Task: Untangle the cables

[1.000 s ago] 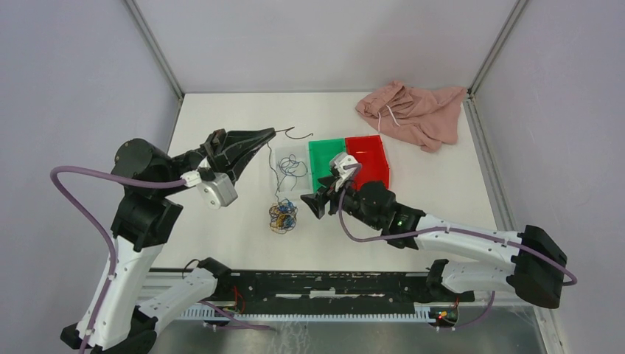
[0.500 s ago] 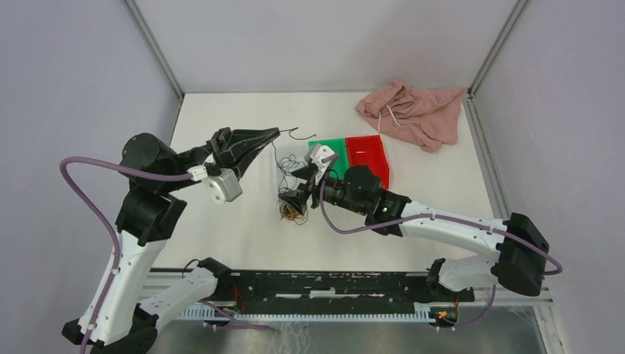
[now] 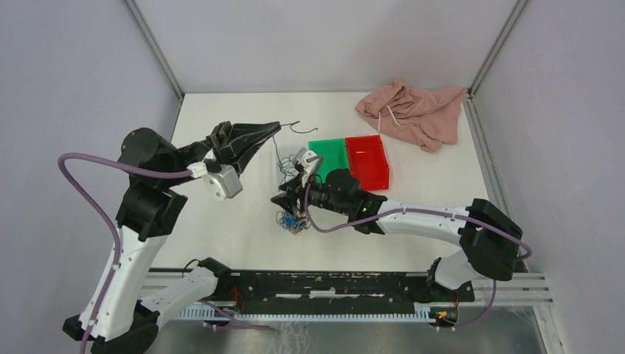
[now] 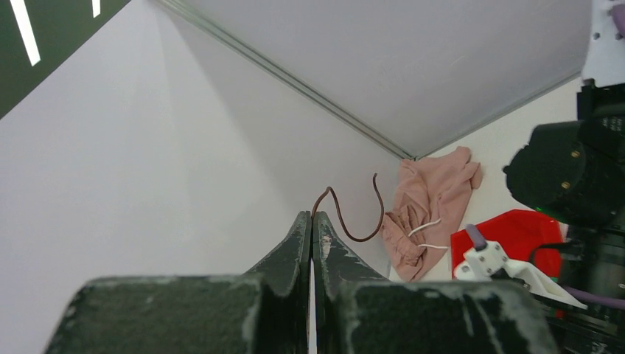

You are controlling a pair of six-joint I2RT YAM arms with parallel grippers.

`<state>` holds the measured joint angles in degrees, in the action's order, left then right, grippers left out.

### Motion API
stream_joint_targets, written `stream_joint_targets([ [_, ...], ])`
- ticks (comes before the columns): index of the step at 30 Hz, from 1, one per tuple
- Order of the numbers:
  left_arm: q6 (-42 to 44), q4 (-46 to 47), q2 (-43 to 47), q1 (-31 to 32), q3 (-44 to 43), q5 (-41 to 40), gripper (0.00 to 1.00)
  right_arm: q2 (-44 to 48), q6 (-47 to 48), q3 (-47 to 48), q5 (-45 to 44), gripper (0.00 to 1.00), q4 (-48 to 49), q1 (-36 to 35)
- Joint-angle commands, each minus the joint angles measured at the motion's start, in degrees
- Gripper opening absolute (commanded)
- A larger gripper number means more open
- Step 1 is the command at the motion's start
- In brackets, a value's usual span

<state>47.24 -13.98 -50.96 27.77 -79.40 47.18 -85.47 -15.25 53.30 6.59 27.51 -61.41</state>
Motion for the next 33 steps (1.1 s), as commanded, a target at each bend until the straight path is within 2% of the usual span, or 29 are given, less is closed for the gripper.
stream_joint_targets([
  [1, 3.2, 3.5, -1.2, 0.2, -5.0, 1.3, 0.03, -2.5, -6.9, -5.0, 0.4, 0.5, 8.9, -0.1],
  [10, 4.7, 7.1, -4.7, 0.2, -12.3, 0.7, 0.03, -10.0, -12.9, -9.4, -2.3, 0.5, 14.1, -0.1],
  [18, 7.0, 17.9, -8.3, 0.1, -18.4, -0.5, 0.03, -13.8, -15.6, -12.3, -5.5, 0.56, 17.7, -0.1],
  [22, 7.8, 29.6, -10.1, 0.1, -19.3, -1.7, 0.03, -14.3, -17.0, -13.1, -7.3, 0.61, 17.5, -0.2],
  [29, 6.3, 44.5, -14.5, 0.1, -25.0, -6.4, 0.03, -15.3, -18.4, -13.9, -8.1, 0.61, 18.2, -0.3],
  [33, 6.1, 45.8, -16.3, 0.2, -29.0, -8.7, 0.03, -15.3, -19.0, -15.2, -9.3, 0.59, 18.4, -0.3],
])
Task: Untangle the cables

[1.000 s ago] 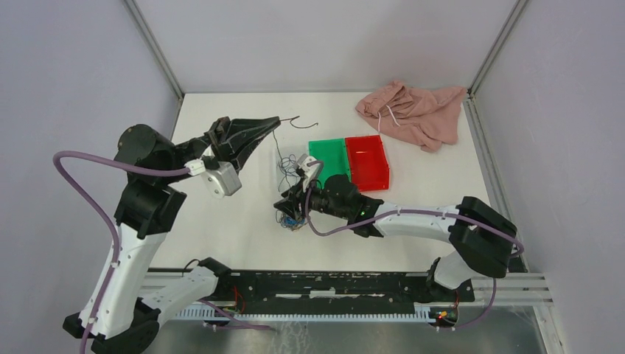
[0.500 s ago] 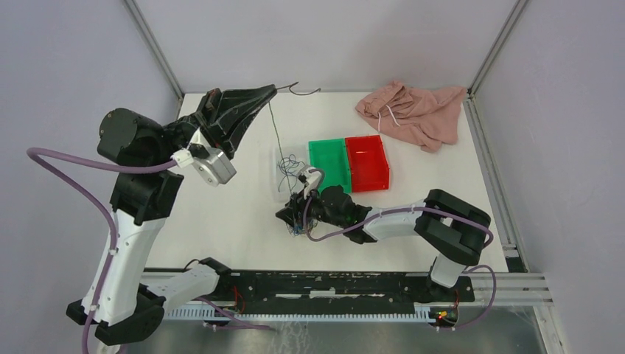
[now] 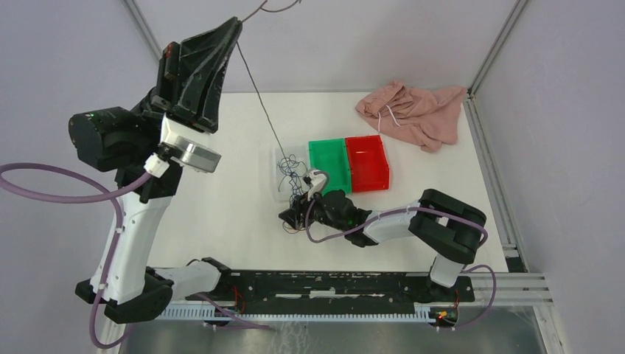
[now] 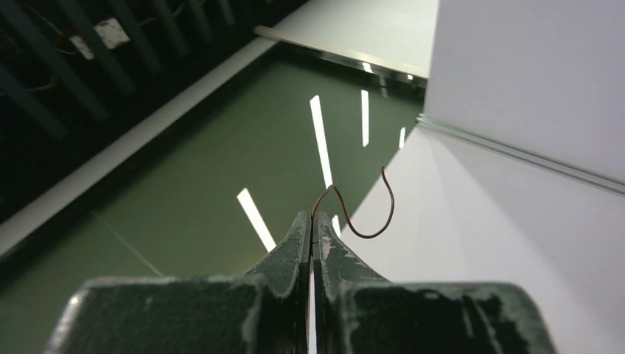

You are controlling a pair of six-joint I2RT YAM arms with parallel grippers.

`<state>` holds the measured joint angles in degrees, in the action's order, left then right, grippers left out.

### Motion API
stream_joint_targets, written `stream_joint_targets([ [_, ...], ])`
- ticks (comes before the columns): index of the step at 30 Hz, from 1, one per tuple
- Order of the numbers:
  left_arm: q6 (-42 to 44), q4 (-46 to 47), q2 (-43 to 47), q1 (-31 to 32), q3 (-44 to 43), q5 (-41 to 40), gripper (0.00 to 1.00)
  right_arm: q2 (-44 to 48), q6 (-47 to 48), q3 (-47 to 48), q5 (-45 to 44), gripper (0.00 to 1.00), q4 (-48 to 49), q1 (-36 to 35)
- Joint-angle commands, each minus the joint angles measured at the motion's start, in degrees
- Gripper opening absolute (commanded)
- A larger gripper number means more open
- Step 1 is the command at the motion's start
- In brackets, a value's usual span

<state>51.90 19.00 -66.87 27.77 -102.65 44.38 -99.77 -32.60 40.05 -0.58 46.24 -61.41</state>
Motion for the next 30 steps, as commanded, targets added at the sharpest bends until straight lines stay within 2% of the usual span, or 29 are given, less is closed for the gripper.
stream_joint_targets([
  [1, 1.5, 13.0, -0.7, 0.2, -6.5, -6.3, 0.03, -1.1, -1.9, -2.4, -2.5, 0.57, -0.2, -0.3],
  [6, 3.2, 16.5, -3.6, 0.1, -12.3, -8.2, 0.03, -1.7, -3.8, -3.9, -3.6, 0.54, 0.9, -0.3],
  [13, 5.2, 17.6, -11.8, 0.1, -30.0, -12.4, 0.03, -2.4, -5.7, -5.9, -6.3, 0.54, 1.6, -0.4],
  [17, 6.9, 17.3, -12.5, 0.1, -31.7, -12.0, 0.03, -2.3, -6.3, -5.1, -9.4, 0.36, -2.8, -0.4],
  [18, 7.8, 17.4, -12.6, 0.1, -31.8, -11.8, 0.03, -2.4, -6.4, -5.2, -9.9, 0.34, -3.2, -0.5],
  [20, 9.7, 18.9, -14.0, 0.1, -34.2, -11.9, 0.03, -2.4, -7.1, -4.7, -11.2, 0.34, -5.2, -0.5],
  [22, 10.6, 19.1, -17.3, 0.2, -40.7, -13.2, 0.03, -2.2, -8.0, -4.2, -12.9, 0.34, -8.9, -0.6],
  [24, 9.1, 18.3, -20.0, 0.1, -45.9, -15.0, 0.03, -1.9, -8.5, -4.4, -14.1, 0.38, -8.7, -0.7],
  [26, 8.4, 17.3, -17.5, 0.2, -41.5, -16.3, 0.03, -1.1, -8.0, -4.4, -14.5, 0.41, -9.3, -0.7],
  [30, 8.2, 17.3, -8.6, 0.1, -24.4, -14.1, 0.03, 2.2, -6.0, -4.1, -12.8, 0.59, -10.1, -0.8],
])
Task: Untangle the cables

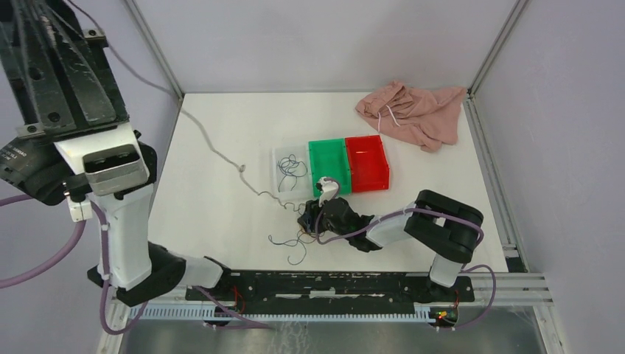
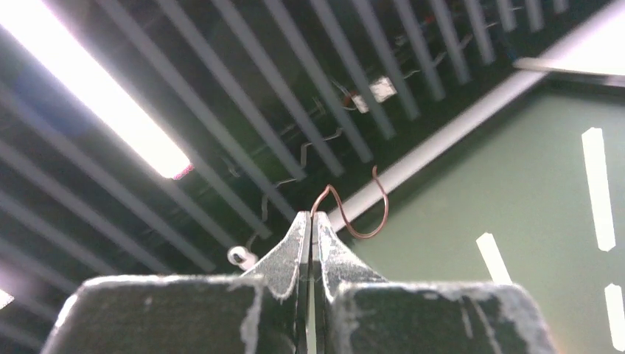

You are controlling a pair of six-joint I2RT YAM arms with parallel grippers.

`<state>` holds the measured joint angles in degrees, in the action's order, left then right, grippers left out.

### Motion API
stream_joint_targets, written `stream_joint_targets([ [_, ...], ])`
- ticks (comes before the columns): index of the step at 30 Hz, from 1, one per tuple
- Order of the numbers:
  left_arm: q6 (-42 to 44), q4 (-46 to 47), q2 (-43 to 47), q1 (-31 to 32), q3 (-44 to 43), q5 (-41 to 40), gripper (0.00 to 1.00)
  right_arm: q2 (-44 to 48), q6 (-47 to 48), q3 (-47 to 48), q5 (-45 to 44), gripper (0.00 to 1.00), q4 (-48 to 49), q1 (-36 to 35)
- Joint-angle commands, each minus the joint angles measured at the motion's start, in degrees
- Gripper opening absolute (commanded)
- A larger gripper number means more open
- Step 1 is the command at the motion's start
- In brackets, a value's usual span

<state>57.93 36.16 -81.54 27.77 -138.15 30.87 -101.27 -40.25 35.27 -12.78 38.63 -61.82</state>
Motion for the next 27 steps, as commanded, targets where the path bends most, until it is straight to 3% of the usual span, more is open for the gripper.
stream_joint_targets([
  [1, 1.3, 0.1, 7.3, 0.1, 13.7, -0.3, 0.03, 5.1, 2.5, 0.7, 0.3, 0.63, -2.4, -0.4],
  [7, -0.6, -1.4, 11.5, 0.1, 23.2, -0.7, 0.03, 15.7, 10.3, 2.9, 7.5, 0.79, -7.6, -0.3],
  [20, -2.7, -1.4, 14.3, 0.1, 30.5, 1.9, 0.03, 31.2, 23.1, 8.3, 11.3, 0.8, -20.2, -0.3],
  [27, -4.2, -1.4, 16.1, 0.1, 33.7, 3.4, 0.03, 35.4, 30.2, 17.5, 17.1, 0.81, -24.2, -0.3],
])
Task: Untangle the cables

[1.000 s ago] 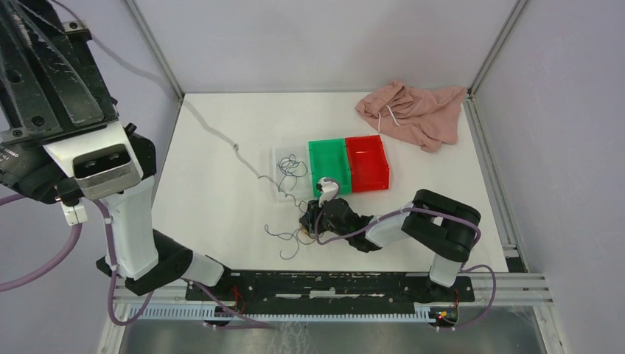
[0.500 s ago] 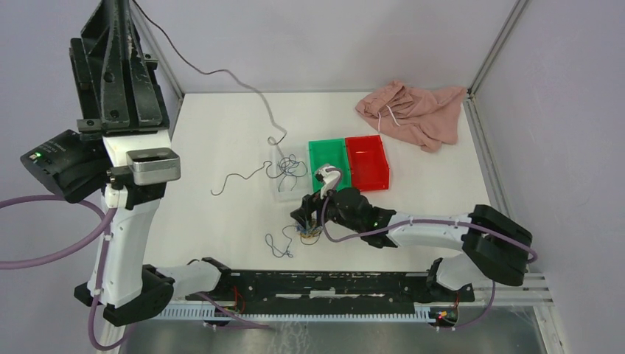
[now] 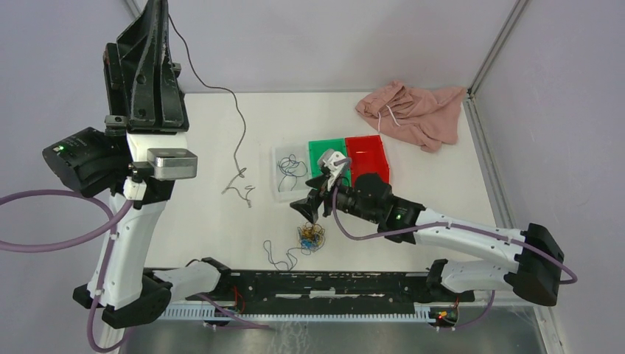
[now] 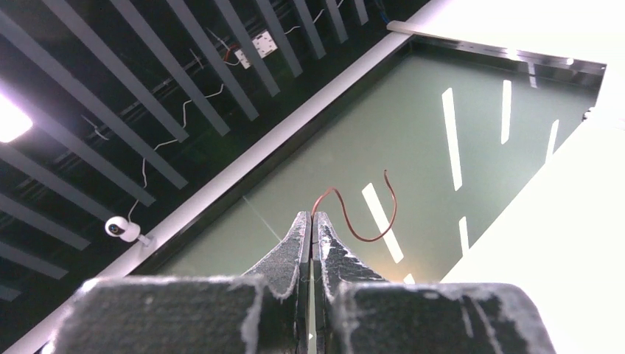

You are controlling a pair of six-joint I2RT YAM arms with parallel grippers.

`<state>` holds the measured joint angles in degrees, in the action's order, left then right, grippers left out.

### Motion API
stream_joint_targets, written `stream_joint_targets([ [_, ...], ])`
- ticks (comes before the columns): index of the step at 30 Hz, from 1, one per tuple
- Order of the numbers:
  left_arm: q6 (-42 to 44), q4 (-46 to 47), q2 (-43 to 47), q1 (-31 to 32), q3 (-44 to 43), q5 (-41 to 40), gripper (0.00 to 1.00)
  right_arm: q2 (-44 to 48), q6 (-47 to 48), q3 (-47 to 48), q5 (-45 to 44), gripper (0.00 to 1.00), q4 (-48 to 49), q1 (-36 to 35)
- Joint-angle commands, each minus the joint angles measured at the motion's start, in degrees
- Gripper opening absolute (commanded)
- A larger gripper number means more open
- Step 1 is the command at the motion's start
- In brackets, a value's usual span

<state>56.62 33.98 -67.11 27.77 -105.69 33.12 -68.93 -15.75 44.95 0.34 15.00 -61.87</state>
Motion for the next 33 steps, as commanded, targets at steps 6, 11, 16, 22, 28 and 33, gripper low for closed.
stream_joint_targets([
  [6, -4.6, 0.7, 3.3, 0.1, 4.8, 2.4, 0.03, 3.0, 7.9, 15.5, 9.8, 0.82, -2.5, -0.3],
  [11, -5.4, 0.7, 4.3, 0.1, 7.9, 2.5, 0.03, 1.7, 7.2, 19.0, 12.4, 0.83, -1.1, -0.2],
  [16, -6.0, 0.7, 5.2, 0.1, 10.4, 2.3, 0.03, -1.2, 6.3, 21.3, 12.8, 0.77, 0.0, -0.2],
  [22, -9.9, -0.3, 7.8, 0.1, 15.7, 0.8, 0.03, -2.1, 6.2, 22.1, 1.0, 0.33, -0.1, 0.2],
  [28, -28.8, -10.3, 13.6, 0.2, 25.6, -9.1, 0.03, -0.4, 3.8, 19.7, -3.6, 0.0, 1.6, 2.6],
  [33, -42.4, -22.0, 14.5, 0.1, 31.2, -10.1, 0.03, 1.7, -1.4, 16.2, -6.9, 0.0, 1.4, 7.7],
])
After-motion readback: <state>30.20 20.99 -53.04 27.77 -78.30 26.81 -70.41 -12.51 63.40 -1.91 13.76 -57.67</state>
